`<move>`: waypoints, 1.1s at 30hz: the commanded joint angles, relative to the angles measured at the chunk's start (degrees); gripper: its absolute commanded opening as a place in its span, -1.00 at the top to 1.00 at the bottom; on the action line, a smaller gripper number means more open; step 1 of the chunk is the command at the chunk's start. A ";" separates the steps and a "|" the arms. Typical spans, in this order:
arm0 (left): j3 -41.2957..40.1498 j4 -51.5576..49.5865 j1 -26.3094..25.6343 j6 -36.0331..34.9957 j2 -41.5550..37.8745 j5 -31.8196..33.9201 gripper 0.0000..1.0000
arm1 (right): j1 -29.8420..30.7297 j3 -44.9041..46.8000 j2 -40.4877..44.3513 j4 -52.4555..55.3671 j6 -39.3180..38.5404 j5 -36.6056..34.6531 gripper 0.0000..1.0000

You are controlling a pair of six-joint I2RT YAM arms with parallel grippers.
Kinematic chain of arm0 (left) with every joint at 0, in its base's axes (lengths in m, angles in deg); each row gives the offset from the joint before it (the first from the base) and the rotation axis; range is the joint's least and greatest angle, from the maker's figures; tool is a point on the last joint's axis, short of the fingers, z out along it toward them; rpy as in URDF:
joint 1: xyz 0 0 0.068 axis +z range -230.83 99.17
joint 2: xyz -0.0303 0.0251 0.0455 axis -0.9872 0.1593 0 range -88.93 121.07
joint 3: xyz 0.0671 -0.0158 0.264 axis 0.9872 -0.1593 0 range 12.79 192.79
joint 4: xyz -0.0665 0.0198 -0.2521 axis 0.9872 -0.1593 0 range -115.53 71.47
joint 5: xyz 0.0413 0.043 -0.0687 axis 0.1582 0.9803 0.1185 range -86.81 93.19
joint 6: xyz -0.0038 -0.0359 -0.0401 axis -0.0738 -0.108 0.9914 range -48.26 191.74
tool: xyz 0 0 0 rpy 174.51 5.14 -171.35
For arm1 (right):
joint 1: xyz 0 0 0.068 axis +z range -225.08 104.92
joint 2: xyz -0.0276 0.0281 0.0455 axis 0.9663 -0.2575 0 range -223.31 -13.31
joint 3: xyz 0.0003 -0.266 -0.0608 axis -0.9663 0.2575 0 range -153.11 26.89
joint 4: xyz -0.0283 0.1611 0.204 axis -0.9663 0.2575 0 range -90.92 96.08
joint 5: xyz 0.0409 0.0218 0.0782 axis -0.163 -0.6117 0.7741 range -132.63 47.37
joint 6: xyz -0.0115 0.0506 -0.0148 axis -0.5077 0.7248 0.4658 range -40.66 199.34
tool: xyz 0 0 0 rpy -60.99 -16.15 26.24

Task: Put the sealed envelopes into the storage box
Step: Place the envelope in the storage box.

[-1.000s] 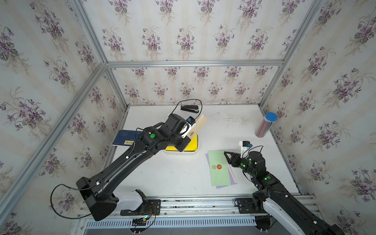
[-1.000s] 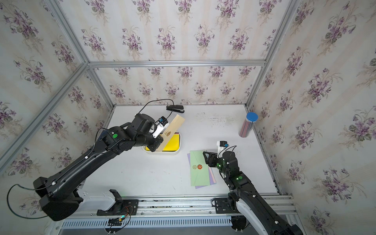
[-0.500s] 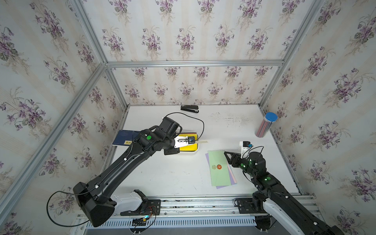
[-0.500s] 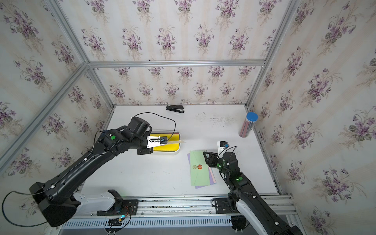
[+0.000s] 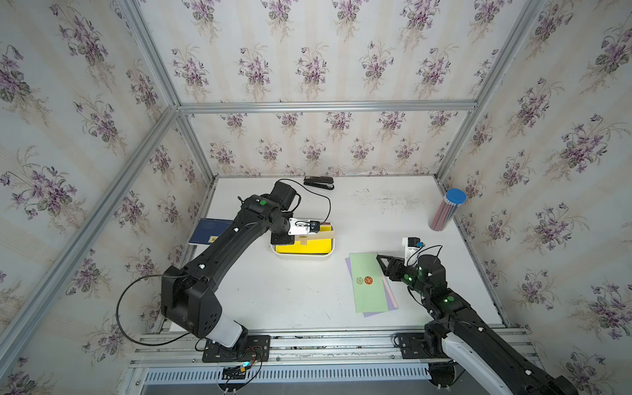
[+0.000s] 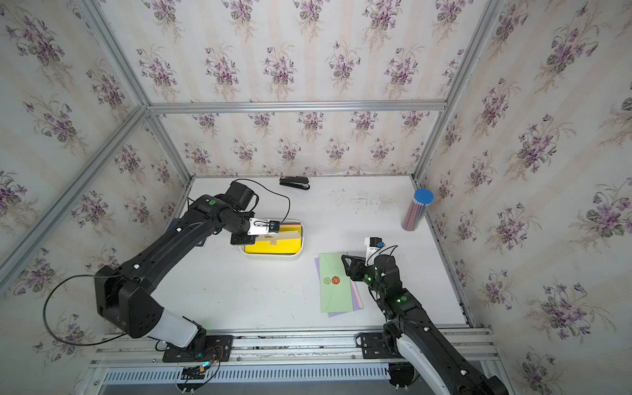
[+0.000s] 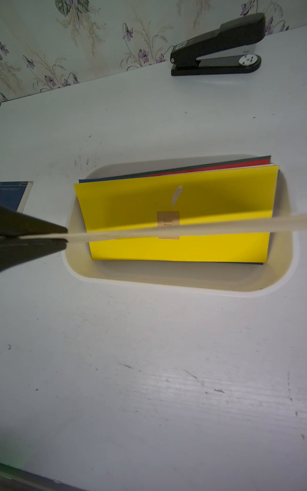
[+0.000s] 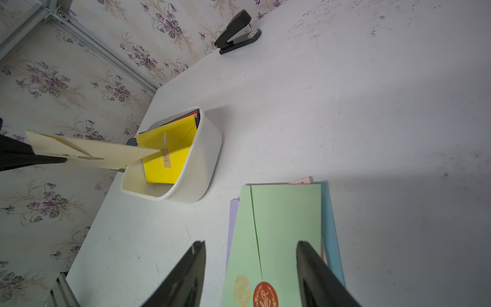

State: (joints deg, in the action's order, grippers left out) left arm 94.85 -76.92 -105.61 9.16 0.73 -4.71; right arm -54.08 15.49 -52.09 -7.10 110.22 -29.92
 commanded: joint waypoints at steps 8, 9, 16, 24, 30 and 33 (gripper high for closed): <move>0.72 0.31 2.48 -3.77 6.99 -0.71 1.00 | -1.51 -0.73 -4.40 -3.12 -0.53 2.47 -0.18; 1.31 -0.23 2.62 -3.70 7.75 -0.71 1.00 | -1.65 -0.84 -4.77 -3.22 -0.53 2.77 -0.18; 3.43 -0.94 2.63 -2.58 11.59 -1.47 0.90 | -2.60 -0.82 -6.21 -4.12 -0.53 4.10 -0.18; 3.68 7.67 2.70 3.85 8.25 2.50 0.17 | -3.37 -0.87 -7.18 -4.55 -0.38 4.95 -0.18; 1.99 17.06 3.55 19.76 0.41 9.07 -0.53 | -3.81 -0.65 -6.23 -3.92 -0.09 4.58 -0.19; 5.35 15.03 4.41 32.50 -1.07 14.22 -0.62 | -4.11 -0.58 -5.47 -2.89 0.57 3.31 -0.22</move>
State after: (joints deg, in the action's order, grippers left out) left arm 98.44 -63.85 -101.67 26.51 1.02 3.25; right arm -57.99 15.03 -58.00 -9.83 110.30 -25.26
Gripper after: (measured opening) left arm 0.801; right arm 0.607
